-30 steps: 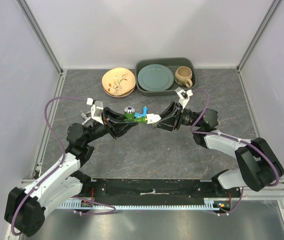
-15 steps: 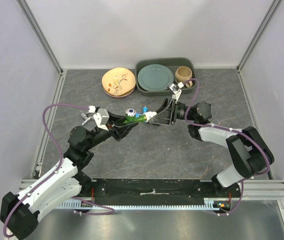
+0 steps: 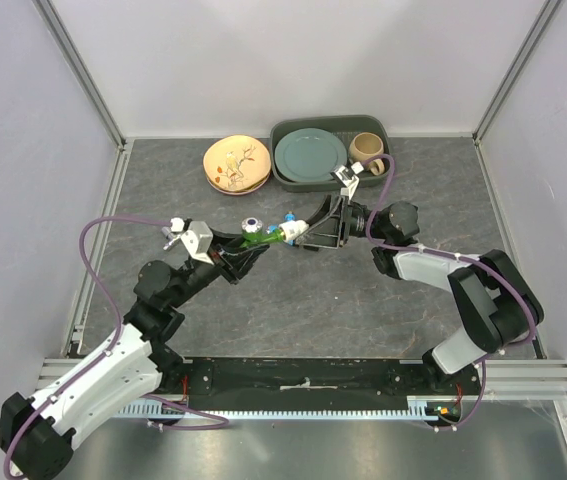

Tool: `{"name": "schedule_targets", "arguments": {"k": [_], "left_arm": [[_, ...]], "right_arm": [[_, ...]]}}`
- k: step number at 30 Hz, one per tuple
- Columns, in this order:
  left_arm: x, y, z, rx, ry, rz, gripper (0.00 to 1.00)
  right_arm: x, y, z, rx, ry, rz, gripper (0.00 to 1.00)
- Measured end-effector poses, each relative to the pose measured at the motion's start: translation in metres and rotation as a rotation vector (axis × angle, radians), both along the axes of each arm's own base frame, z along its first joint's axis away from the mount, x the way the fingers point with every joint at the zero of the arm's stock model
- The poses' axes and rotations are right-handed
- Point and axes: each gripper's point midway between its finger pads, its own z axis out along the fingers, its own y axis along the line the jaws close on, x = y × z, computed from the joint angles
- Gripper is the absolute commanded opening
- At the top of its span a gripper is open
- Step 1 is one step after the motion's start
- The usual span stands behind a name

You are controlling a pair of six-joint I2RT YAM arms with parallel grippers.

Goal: Install the water faucets

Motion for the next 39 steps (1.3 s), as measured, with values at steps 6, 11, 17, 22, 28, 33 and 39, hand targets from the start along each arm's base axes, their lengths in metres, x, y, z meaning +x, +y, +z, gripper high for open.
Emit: {"name": "schedule_targets", "arguments": {"k": [6, 11, 17, 22, 28, 33, 39], "left_arm": [[0.005, 0.01, 0.004, -0.026, -0.005, 0.066, 0.02], [0.008, 0.012, 0.003, -0.026, 0.002, 0.082, 0.02], [0.01, 0.001, -0.009, 0.009, 0.028, 0.034, 0.02], [0.009, -0.007, -0.016, 0.022, 0.051, -0.012, 0.02], [0.008, -0.008, -0.015, 0.015, 0.054, -0.015, 0.02], [0.006, -0.003, -0.006, -0.007, 0.034, -0.001, 0.02], [0.004, 0.006, 0.007, -0.056, 0.027, 0.023, 0.02]], "right_arm": [[0.003, 0.002, -0.003, -0.004, 0.015, 0.001, 0.71], [0.004, 0.002, -0.004, -0.007, 0.023, 0.002, 0.69], [0.005, 0.002, -0.005, -0.007, 0.028, 0.003, 0.7], [0.005, 0.002, -0.005, -0.008, 0.027, 0.003, 0.7], [0.004, 0.002, -0.005, -0.007, 0.022, 0.003, 0.75], [0.002, 0.002, -0.003, -0.006, 0.003, 0.006, 0.88], [0.002, 0.002, -0.003, -0.006, -0.016, 0.006, 0.97]]}}
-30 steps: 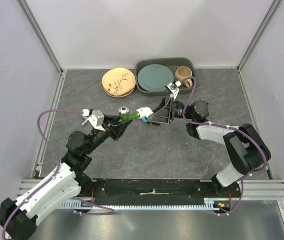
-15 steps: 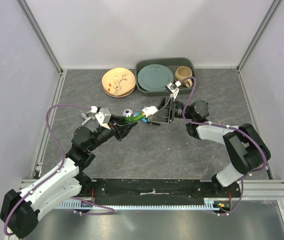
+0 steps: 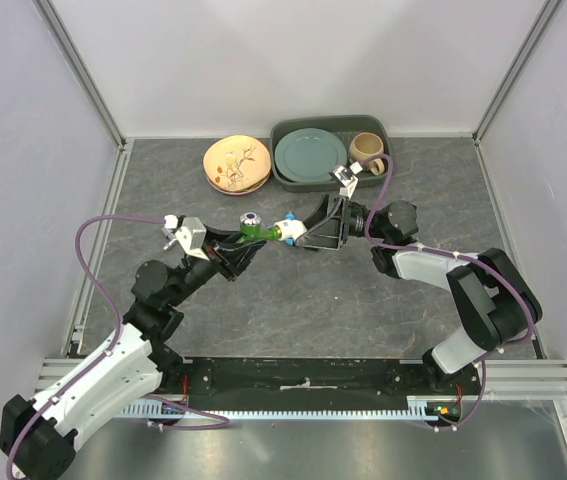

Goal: Install the water faucets

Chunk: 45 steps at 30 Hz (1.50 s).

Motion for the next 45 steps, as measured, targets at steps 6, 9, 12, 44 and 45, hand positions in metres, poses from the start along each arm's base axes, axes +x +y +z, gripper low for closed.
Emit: {"name": "schedule_targets", "arguments": {"k": [6, 9, 12, 44, 45], "left_arm": [[0.001, 0.002, 0.0, -0.019, 0.024, 0.001, 0.02], [0.001, -0.001, -0.001, -0.022, 0.033, -0.01, 0.02], [0.002, -0.004, -0.002, -0.023, 0.037, -0.024, 0.02], [-0.004, -0.015, 0.001, 0.015, -0.001, -0.101, 0.62], [-0.004, -0.015, 0.001, 0.019, 0.004, -0.101, 0.68]], "right_arm": [[0.0, 0.0, 0.0, 0.0, -0.004, 0.0, 0.95], [0.0, 0.0, 0.0, 0.0, -0.005, 0.0, 0.91], [0.0, 0.0, 0.0, 0.0, -0.006, -0.001, 0.86], [0.004, -0.001, 0.001, 0.005, -0.001, -0.02, 0.0], [0.003, -0.001, 0.001, 0.005, -0.001, -0.017, 0.0]]}}
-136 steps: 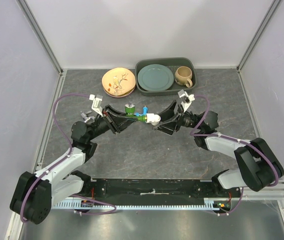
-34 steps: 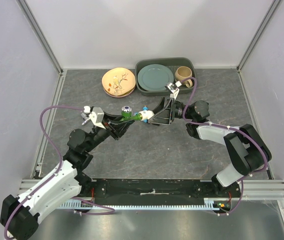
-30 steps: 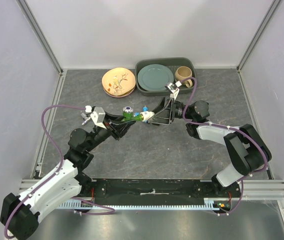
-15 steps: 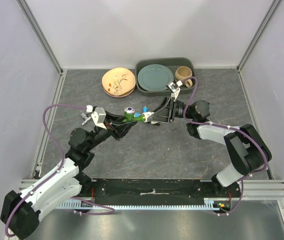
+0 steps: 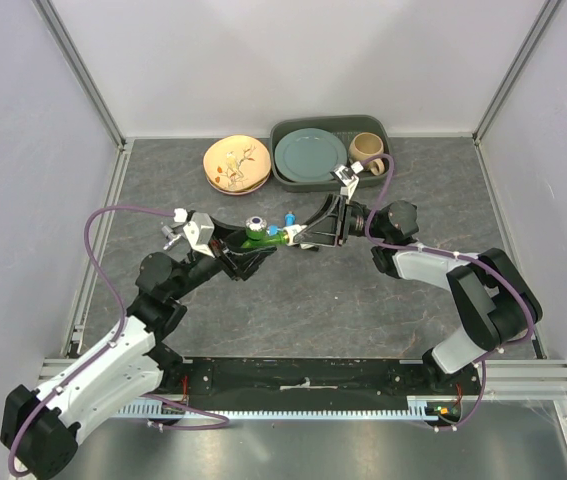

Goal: Install the water faucets

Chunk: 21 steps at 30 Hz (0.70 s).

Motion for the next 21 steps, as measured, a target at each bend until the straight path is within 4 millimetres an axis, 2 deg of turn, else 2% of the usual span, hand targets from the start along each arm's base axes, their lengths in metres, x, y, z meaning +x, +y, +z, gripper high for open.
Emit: {"name": "schedule_targets", "arguments": {"k": [3, 16, 21], "left_arm": [[-0.001, 0.001, 0.0, 0.011, 0.011, 0.002, 0.72], [0.001, 0.0, 0.011, 0.029, 0.04, 0.005, 0.79], [0.005, 0.001, 0.023, 0.032, 0.051, 0.019, 0.79]], "right_arm": [[-0.001, 0.001, 0.0, 0.0, -0.001, 0.003, 0.0], [-0.001, 0.001, 0.0, 0.0, -0.001, 0.003, 0.0], [-0.001, 0.001, 0.0, 0.0, -0.001, 0.002, 0.0]]}}
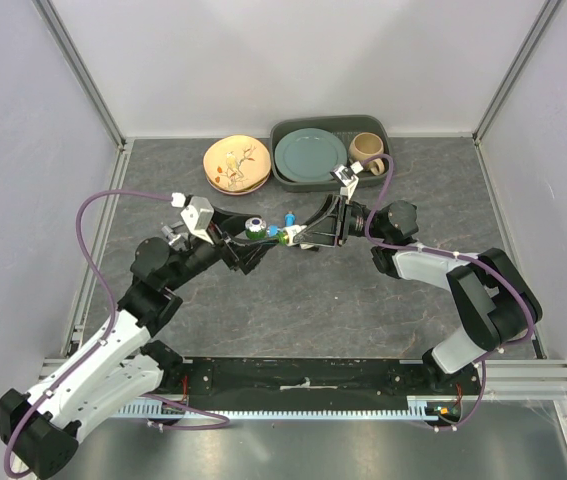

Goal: Install the water faucets

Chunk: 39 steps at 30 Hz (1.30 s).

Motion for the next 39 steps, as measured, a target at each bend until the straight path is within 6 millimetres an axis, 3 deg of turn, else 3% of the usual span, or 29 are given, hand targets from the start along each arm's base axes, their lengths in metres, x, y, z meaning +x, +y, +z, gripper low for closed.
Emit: {"name": "schedule_targets", "arguments": {"k": [5, 10, 21, 28, 39], "left_arm": [[0.005, -0.002, 0.008, 0.01, 0.02, 0.008, 0.79], [0.008, -0.004, 0.002, 0.037, 0.06, 0.006, 0.78], [0.005, -0.013, 0.008, 0.057, 0.082, -0.052, 0.7], [-0.001, -0.018, 0.004, 0.076, 0.097, -0.102, 0.68], [-0.01, -0.022, 0.021, 0.071, 0.067, -0.158, 0.64]], "right_arm": [[0.0, 0.0, 0.0, 0.0, -0.009, -0.002, 0.0], [0.001, 0.0, 0.0, 0.002, -0.045, -0.013, 0.0], [0.003, -0.006, 0.025, 0.028, -0.322, -0.125, 0.0], [0.009, -0.004, 0.019, 0.013, -0.319, -0.143, 0.0], [0.013, -0.003, 0.01, -0.013, -0.3, -0.151, 0.0]]}}
